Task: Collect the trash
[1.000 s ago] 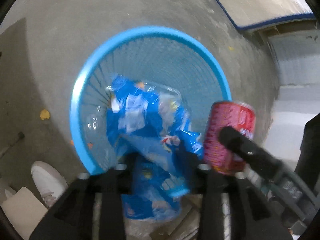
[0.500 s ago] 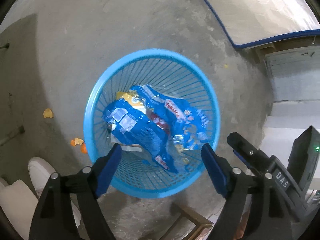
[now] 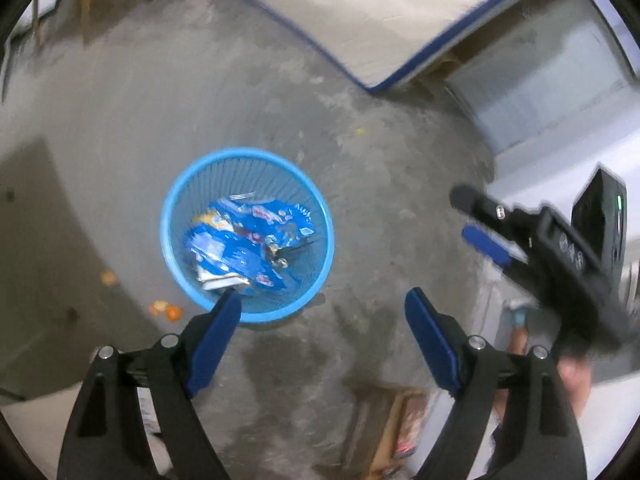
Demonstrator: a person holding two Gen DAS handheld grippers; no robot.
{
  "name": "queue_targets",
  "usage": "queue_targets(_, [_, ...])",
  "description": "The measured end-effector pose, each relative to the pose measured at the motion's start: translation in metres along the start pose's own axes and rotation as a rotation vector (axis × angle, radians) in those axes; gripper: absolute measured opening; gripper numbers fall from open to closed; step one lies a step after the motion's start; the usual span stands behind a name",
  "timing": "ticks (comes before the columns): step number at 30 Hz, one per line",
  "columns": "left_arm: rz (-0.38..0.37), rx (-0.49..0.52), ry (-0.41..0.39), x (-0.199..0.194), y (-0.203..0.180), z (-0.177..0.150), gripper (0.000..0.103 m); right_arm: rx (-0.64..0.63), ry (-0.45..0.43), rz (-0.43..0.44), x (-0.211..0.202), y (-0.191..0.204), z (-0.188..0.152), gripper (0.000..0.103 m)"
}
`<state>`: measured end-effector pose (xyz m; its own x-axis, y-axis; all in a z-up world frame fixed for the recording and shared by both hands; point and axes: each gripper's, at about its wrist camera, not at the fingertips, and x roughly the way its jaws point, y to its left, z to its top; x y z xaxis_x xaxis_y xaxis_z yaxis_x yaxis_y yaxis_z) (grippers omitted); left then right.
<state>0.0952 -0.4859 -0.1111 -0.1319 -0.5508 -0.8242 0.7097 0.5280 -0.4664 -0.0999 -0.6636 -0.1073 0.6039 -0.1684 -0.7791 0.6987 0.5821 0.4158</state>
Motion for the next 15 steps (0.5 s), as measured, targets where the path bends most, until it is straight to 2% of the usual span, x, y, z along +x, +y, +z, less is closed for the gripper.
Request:
queue_targets(2, [0.053, 0.083, -0.031, -0.037, -0.008, -0.012, 0.082, -0.043, -0.031, -0.008, -0.018, 0.014, 0.000, 0.091])
queue_targets(5, [0.100, 0.132, -0.110, -0.090, -0.003, -0.032, 0.082, -0.152, -0.063, -0.035, -0.042, 0.051, -0.003, 0.093])
queue_targets(10, [0.297, 0.086, -0.300, -0.169, 0.039, -0.071, 0.085, -0.379, -0.140, -0.055, -0.069, 0.132, -0.021, 0.095])
queue_targets(12, [0.361, 0.079, -0.332, -0.186, 0.054, -0.084, 0.085, -0.449, -0.162, -0.052, -0.074, 0.159, -0.034, 0.095])
queue_targets(15, [0.405, 0.073, -0.364, -0.214, 0.078, -0.109, 0.088, -0.570, -0.171, -0.039, -0.074, 0.206, -0.054, 0.095])
